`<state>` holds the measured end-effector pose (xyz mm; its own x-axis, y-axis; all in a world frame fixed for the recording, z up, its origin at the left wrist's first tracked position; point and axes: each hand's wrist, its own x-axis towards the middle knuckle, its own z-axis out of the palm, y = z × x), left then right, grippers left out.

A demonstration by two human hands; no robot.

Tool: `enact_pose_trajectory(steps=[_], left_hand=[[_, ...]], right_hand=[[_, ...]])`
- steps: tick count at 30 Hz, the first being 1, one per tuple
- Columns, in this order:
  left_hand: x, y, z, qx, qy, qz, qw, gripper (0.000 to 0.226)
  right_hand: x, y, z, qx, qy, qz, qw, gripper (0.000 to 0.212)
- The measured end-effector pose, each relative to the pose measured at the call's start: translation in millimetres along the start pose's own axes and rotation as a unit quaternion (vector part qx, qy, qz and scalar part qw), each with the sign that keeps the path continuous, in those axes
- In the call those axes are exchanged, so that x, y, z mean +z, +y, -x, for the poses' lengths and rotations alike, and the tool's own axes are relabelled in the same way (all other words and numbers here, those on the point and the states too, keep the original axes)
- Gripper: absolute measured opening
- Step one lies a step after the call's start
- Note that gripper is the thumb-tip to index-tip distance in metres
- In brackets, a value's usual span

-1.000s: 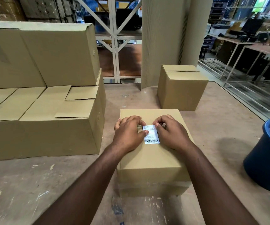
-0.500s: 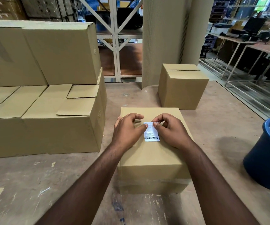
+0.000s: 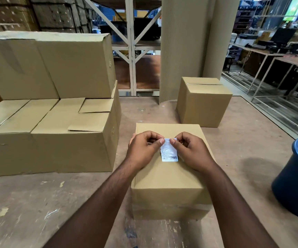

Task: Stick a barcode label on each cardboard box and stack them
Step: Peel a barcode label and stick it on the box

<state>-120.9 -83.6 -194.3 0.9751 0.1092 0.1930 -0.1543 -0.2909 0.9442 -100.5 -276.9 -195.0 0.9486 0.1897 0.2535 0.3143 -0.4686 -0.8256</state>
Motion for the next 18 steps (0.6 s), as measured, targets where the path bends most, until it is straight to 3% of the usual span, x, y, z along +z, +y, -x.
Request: enact_pose_trajectory(steps=[3, 7, 11, 15, 18], left_hand=[[-7.0, 0.2, 0.1, -0.032, -0.02, 0.076, 0.996, 0.013], [-8.1, -5.2, 1.9, -0.041, -0.021, 0.034, 0.998, 0.014], [-5.8, -12.1, 3.8, 0.007, -0.023, -0.081, 0.996, 0.014], [-6.2, -3.3, 10.3, 0.054, -0.022, -0.229, 0.972, 0.019], [-6.0, -0.5, 13.4, 0.061, -0.013, -0.225, 0.972, 0.019]], right_hand=[[-7.8, -5.9, -2.3, 0.038, 0.064, -0.169, 0.983, 0.024], [-20.2, -4.5, -7.2, 0.097, 0.15, -0.248, 0.952, 0.02], [-20.8, -1.2, -5.1, 0.122, 0.175, -0.26, 0.942, 0.016], [-24.4, -6.3, -2.5, 0.129, 0.2, -0.282, 0.929, 0.014], [-31.3, -2.2, 13.1, 0.123, 0.181, -0.236, 0.947, 0.006]])
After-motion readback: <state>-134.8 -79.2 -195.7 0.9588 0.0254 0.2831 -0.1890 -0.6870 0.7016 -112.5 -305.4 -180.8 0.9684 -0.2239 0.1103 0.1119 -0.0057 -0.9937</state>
